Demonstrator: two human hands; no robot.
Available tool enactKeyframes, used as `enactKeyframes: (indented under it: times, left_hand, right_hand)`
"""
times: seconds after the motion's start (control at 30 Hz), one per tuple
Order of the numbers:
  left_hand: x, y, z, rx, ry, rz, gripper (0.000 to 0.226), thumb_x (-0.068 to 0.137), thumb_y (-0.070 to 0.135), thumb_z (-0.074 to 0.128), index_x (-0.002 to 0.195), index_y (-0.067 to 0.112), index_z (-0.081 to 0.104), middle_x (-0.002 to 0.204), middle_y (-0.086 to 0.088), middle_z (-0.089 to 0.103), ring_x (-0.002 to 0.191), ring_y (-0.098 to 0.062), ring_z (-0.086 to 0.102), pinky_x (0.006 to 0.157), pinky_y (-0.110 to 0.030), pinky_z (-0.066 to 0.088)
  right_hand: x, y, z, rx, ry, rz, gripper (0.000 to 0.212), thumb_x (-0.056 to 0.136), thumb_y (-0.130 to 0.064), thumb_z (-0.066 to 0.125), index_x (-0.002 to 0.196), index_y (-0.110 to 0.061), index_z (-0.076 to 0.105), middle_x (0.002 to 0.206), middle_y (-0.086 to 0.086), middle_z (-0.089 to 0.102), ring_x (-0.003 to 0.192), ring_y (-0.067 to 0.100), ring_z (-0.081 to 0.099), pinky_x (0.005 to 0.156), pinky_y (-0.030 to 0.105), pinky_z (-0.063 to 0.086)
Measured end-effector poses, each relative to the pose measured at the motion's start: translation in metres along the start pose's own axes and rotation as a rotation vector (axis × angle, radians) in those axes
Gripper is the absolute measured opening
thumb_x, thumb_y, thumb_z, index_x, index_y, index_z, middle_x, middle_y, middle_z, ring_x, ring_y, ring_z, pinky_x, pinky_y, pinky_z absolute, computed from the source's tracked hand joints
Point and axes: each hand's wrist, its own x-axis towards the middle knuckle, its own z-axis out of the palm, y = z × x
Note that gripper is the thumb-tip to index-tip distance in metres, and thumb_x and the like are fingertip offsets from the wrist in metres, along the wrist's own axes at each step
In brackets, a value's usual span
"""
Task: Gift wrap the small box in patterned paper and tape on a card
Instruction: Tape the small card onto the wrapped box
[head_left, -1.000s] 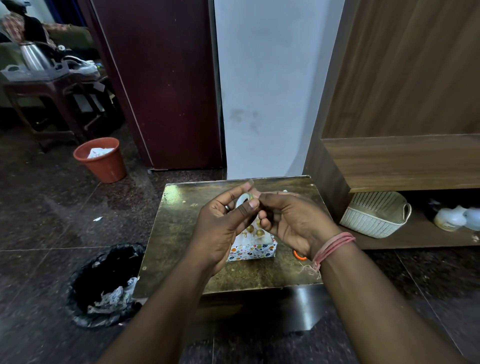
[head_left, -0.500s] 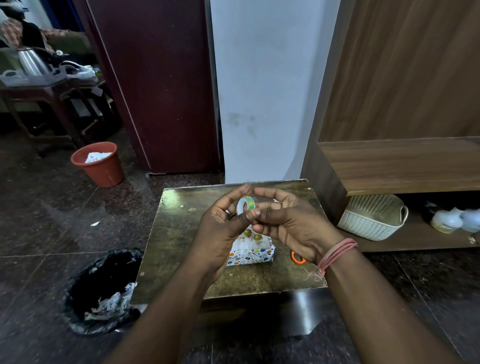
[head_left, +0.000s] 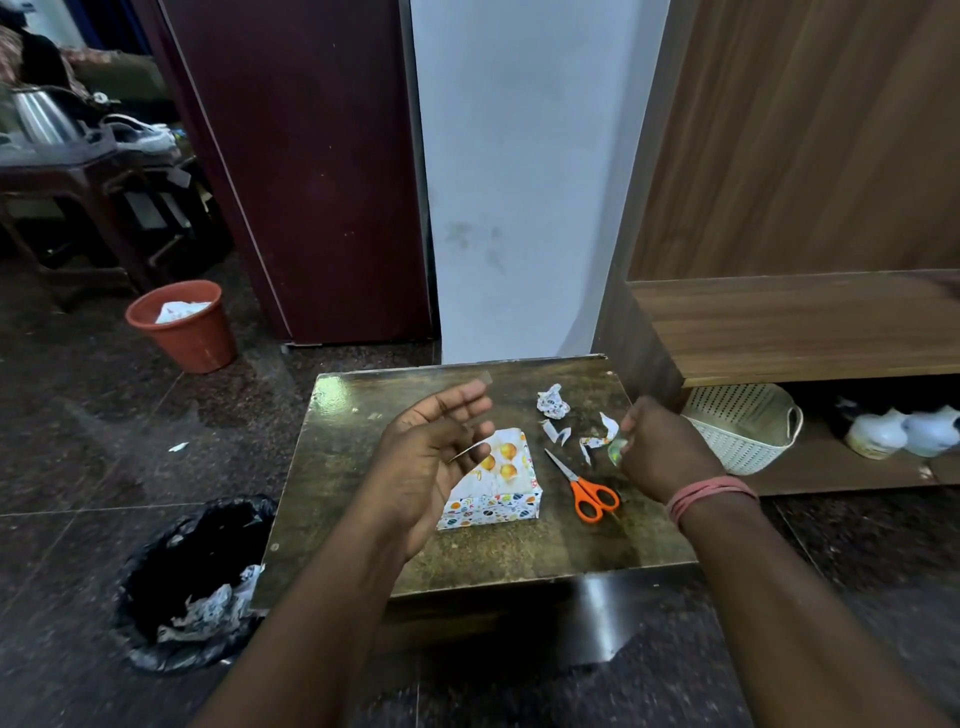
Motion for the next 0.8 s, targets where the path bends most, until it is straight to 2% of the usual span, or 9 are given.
enactKeyframes:
  times: [0.17, 0.27, 0.33, 0.4, 0.47, 0.57, 0.7, 0.8]
  left_hand:
    - [0.004, 0.003, -0.009, -0.018, 0.057, -0.039, 0.051, 0.089, -0.019, 0.038, 0.118, 0.005, 0.073, 0.118, -0.014, 0.074, 0.09, -0.018, 0.068, 0.072, -0.026, 0.057]
    - [0.004, 0.005, -0.012, 0.023, 0.094, -0.081, 0.053, 0.087, -0.02, 0.034, 0.114, 0.004, 0.073, 0.11, -0.012, 0.073, 0.082, -0.016, 0.066, 0.07, -0.025, 0.055]
    - [0.004, 0.003, -0.011, 0.032, 0.096, -0.105, 0.053, 0.087, -0.02, 0.034, 0.111, 0.005, 0.073, 0.105, -0.01, 0.073, 0.078, -0.014, 0.065, 0.069, -0.025, 0.054]
    - [0.004, 0.002, -0.009, 0.03, 0.089, -0.12, 0.052, 0.086, -0.019, 0.034, 0.111, 0.004, 0.074, 0.105, -0.011, 0.073, 0.075, -0.013, 0.065, 0.067, -0.025, 0.054]
    - [0.004, 0.0, -0.006, 0.028, 0.085, -0.124, 0.052, 0.086, -0.019, 0.035, 0.112, 0.003, 0.074, 0.106, -0.011, 0.073, 0.075, -0.013, 0.064, 0.066, -0.024, 0.054]
    - [0.003, 0.0, -0.004, 0.02, 0.077, -0.121, 0.052, 0.086, -0.019, 0.036, 0.112, 0.003, 0.075, 0.11, -0.014, 0.072, 0.075, -0.013, 0.064, 0.067, -0.024, 0.055]
    - [0.004, -0.001, -0.006, 0.013, 0.081, -0.117, 0.052, 0.085, -0.02, 0.036, 0.112, 0.003, 0.074, 0.105, -0.011, 0.074, 0.076, -0.014, 0.064, 0.068, -0.025, 0.055]
    - [0.005, -0.002, -0.006, 0.03, 0.086, -0.113, 0.051, 0.084, -0.02, 0.036, 0.111, 0.002, 0.073, 0.101, -0.009, 0.076, 0.076, -0.014, 0.065, 0.068, -0.025, 0.055]
  right_hand:
    - [0.002, -0.007, 0.012, -0.058, -0.086, 0.026, 0.034, 0.088, -0.01, 0.066, 0.121, -0.008, 0.056, 0.117, 0.016, 0.068, 0.112, 0.034, 0.064, 0.09, 0.032, 0.05]
    - [0.001, -0.011, 0.013, -0.071, -0.092, 0.036, 0.03, 0.086, -0.01, 0.068, 0.115, -0.009, 0.06, 0.115, 0.016, 0.068, 0.109, 0.033, 0.065, 0.091, 0.033, 0.053]
    - [0.001, -0.017, 0.011, -0.021, -0.024, -0.009, 0.02, 0.085, -0.01, 0.068, 0.104, -0.011, 0.065, 0.107, 0.014, 0.071, 0.102, 0.034, 0.067, 0.089, 0.035, 0.055]
    - [-0.001, -0.029, 0.011, 0.154, 0.045, -0.086, 0.006, 0.086, -0.012, 0.066, 0.086, -0.015, 0.07, 0.087, 0.01, 0.074, 0.085, 0.029, 0.07, 0.077, 0.034, 0.057]
    - [-0.008, -0.045, 0.013, 0.427, -0.012, -0.167, 0.013, 0.089, -0.019, 0.067, 0.077, -0.017, 0.072, 0.071, 0.008, 0.071, 0.064, 0.023, 0.066, 0.061, 0.031, 0.054]
    - [-0.018, -0.065, 0.016, 0.864, -0.215, -0.173, 0.012, 0.094, -0.014, 0.069, 0.084, -0.008, 0.075, 0.079, 0.023, 0.071, 0.062, 0.025, 0.061, 0.057, 0.033, 0.052]
    - [-0.023, -0.076, 0.026, 1.13, -0.35, -0.107, 0.016, 0.091, -0.012, 0.073, 0.086, 0.003, 0.074, 0.081, 0.023, 0.068, 0.062, 0.024, 0.06, 0.056, 0.033, 0.053]
    - [-0.028, -0.081, 0.027, 1.263, -0.394, -0.057, 0.022, 0.091, -0.003, 0.07, 0.097, 0.018, 0.067, 0.08, 0.024, 0.063, 0.058, 0.021, 0.057, 0.051, 0.028, 0.053]
